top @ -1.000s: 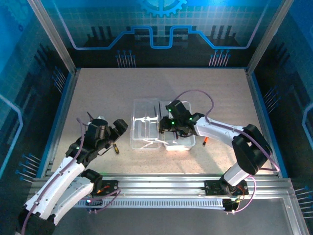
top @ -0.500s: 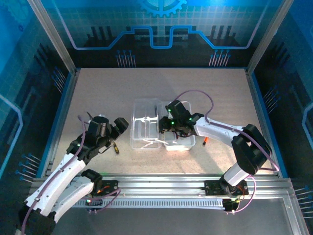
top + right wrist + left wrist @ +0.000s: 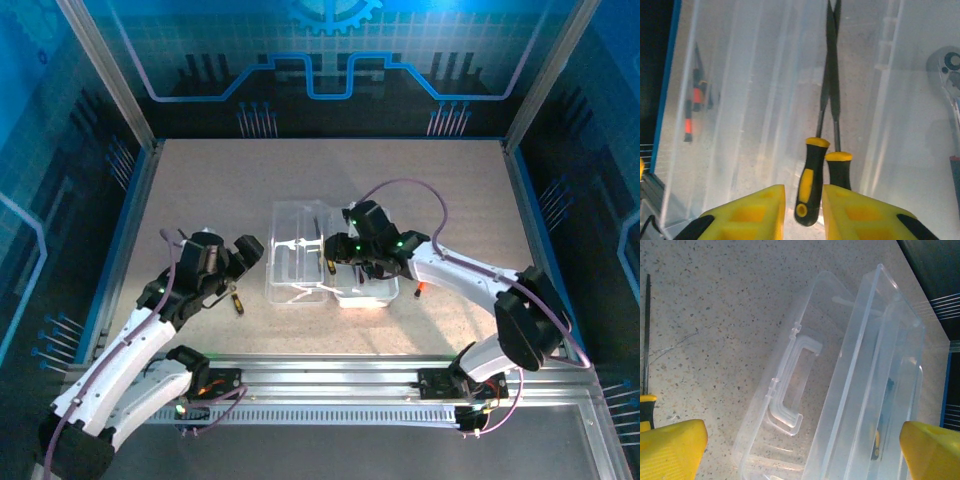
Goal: Pack the tool kit
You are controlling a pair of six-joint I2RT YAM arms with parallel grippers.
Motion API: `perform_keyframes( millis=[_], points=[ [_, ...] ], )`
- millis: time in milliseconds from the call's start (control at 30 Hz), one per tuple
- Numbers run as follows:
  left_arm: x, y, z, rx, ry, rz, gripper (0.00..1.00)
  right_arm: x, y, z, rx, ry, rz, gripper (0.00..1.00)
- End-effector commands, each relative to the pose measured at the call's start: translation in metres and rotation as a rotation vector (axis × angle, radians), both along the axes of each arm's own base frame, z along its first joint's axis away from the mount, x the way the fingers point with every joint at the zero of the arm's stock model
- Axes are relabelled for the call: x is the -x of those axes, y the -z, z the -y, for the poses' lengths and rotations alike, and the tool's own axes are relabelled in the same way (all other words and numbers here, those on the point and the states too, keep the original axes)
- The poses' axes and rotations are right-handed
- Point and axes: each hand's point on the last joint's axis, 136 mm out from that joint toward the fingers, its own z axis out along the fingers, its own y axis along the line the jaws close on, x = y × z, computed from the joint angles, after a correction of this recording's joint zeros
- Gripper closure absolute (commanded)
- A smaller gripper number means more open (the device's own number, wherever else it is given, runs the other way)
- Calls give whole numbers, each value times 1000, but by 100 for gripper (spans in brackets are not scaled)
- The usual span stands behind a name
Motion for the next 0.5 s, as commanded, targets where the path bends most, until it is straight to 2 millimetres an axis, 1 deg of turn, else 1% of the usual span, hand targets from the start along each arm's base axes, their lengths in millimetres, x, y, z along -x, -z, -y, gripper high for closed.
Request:
perform_keyframes(
  millis=[0, 133, 200, 267, 300, 400, 467],
  points=[
    [-4, -12, -9, -53, -11, 29, 1, 5, -15, -1, -21, -11, 43, 73],
    [-7, -15, -12, -79, -13, 38, 1, -1, -7, 5, 29, -7, 44, 74],
    [-8, -17, -19, -129, -19, 44, 3, 0, -6, 7, 33, -8, 52, 73],
    [-9, -17, -31, -168, -42, 29, 6, 0, -11, 12, 36, -4, 78, 73],
    [-10, -16, -34, -178, -46, 21, 8, 1, -12, 13, 39, -4, 87, 72],
    [-12, -6, -54, -212, -104, -28, 16, 2, -21, 21, 38, 3, 127, 71],
    [-17, 4, -68, -224, -140, -63, 24, 4, -25, 24, 22, 2, 148, 71]
  ],
)
